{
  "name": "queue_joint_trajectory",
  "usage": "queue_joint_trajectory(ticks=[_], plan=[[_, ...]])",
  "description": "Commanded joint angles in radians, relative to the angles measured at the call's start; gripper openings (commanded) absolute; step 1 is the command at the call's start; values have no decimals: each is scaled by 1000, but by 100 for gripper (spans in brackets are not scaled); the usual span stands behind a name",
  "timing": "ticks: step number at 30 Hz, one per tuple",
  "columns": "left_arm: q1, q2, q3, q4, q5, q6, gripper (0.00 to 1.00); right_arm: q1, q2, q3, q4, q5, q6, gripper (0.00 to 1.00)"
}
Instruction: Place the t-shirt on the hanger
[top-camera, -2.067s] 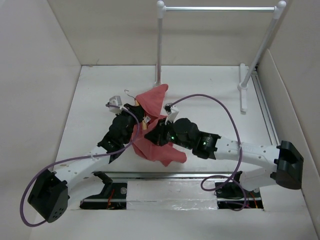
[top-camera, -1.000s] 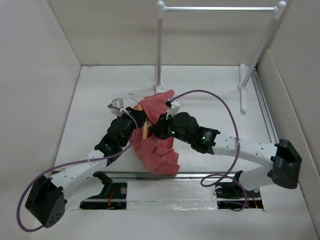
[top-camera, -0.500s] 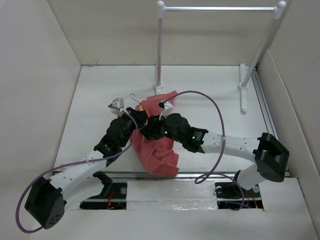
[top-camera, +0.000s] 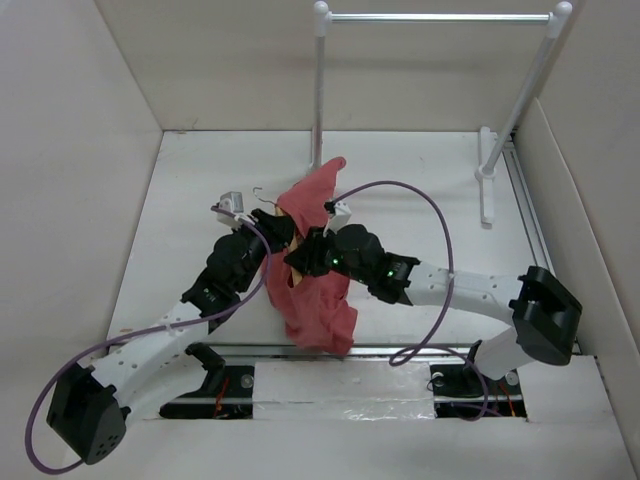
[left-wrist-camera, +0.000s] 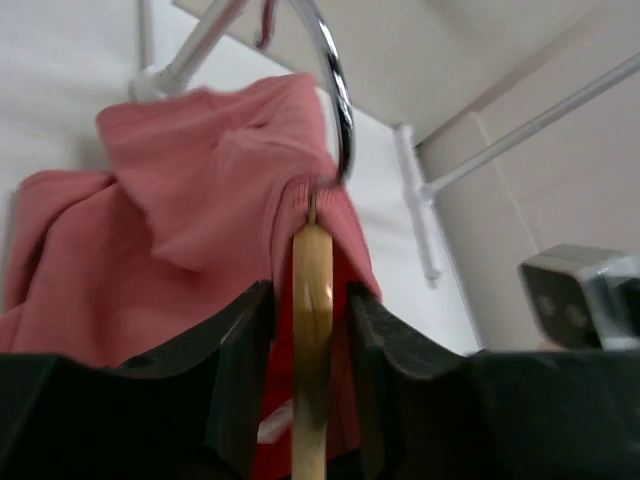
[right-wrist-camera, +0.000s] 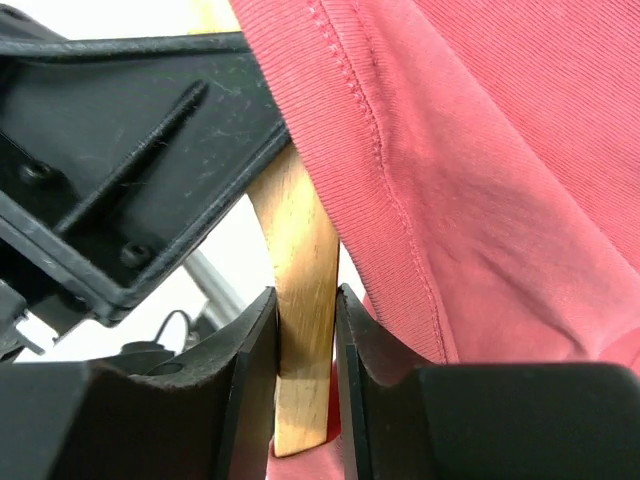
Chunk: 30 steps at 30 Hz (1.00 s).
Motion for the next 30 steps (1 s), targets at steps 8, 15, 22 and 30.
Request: queue_joint_trajectory(ticks=[8, 15, 22, 30], plan=[[-6, -50, 227, -31, 176, 113, 75, -176, -237, -49, 124, -250, 51, 0], [-6, -109, 261, -28, 240, 148, 94, -281, -257, -71, 147, -378, 84, 0], [3, -238, 246, -31, 37, 111, 26, -321, -294, -100, 184, -534, 86, 0], [196, -87, 226, -17, 165, -42, 19, -383, -449, -52, 11, -839, 18, 0]])
